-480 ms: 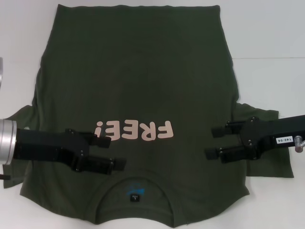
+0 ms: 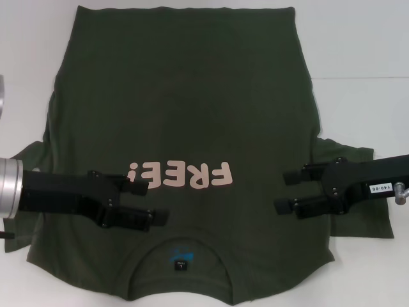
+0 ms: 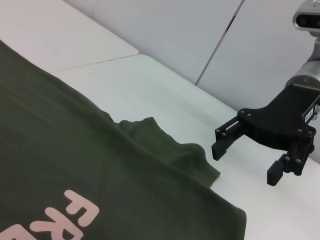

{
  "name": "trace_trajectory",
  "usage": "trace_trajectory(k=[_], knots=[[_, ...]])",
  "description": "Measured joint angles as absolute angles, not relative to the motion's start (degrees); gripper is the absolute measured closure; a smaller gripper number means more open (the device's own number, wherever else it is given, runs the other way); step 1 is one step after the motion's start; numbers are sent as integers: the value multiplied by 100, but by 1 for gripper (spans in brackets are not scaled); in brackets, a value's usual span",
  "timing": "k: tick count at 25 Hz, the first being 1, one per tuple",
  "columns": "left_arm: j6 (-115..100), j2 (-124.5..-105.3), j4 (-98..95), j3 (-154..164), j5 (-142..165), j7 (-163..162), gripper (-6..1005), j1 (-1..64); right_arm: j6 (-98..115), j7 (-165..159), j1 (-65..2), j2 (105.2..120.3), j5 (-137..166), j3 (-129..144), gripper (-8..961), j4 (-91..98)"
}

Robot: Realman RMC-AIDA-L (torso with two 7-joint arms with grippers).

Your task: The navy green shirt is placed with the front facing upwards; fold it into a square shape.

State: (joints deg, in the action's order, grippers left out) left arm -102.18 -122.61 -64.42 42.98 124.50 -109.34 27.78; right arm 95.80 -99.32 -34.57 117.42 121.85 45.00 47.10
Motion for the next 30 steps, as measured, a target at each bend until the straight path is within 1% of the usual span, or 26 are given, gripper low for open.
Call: trace_trajectory(k=[6, 9, 11, 13, 15, 17, 21, 23, 30], knots=[[-10014, -12249, -6433, 3778, 12409, -11568, 65, 2771, 9411, -10306, -3439, 11744, 12122, 4211, 96, 4692], [-9821, -12177, -6369, 3196, 12399, -12142, 65, 2738, 9210, -10974, -3466, 11733, 12038, 3922, 96, 4669], [-9654, -12048, -6215, 2716, 12418, -12687, 65, 2705, 8969, -11626, -3486, 11694, 11933, 3753, 96, 4660], [-9500, -11903, -5982, 2450, 12447, -13115, 65, 2680, 8700, -12261, -3503, 11623, 11806, 3607, 96, 4627], [-9344, -11754, -5697, 2237, 12468, -13414, 65, 2664, 8453, -12747, -3531, 11521, 11615, 3471, 96, 4526], [-9180, -11681, -5490, 1978, 12484, -13512, 65, 2660, 8214, -13045, -3568, 11406, 11466, 3410, 95, 4422], [-8697, -11653, -5246, 1646, 12673, -13564, 65, 2620, 7864, -13415, -3726, 11163, 11432, 3460, 95, 4084], [-8403, -11652, -5145, 1569, 12836, -13609, 65, 2583, 7855, -13401, -3807, 11089, 11446, 3482, 95, 3908], [-7728, -11724, -5029, 1495, 13061, -13790, 64, 2381, 7844, -13422, -3852, 11081, 11452, 3627, 95, 3824]])
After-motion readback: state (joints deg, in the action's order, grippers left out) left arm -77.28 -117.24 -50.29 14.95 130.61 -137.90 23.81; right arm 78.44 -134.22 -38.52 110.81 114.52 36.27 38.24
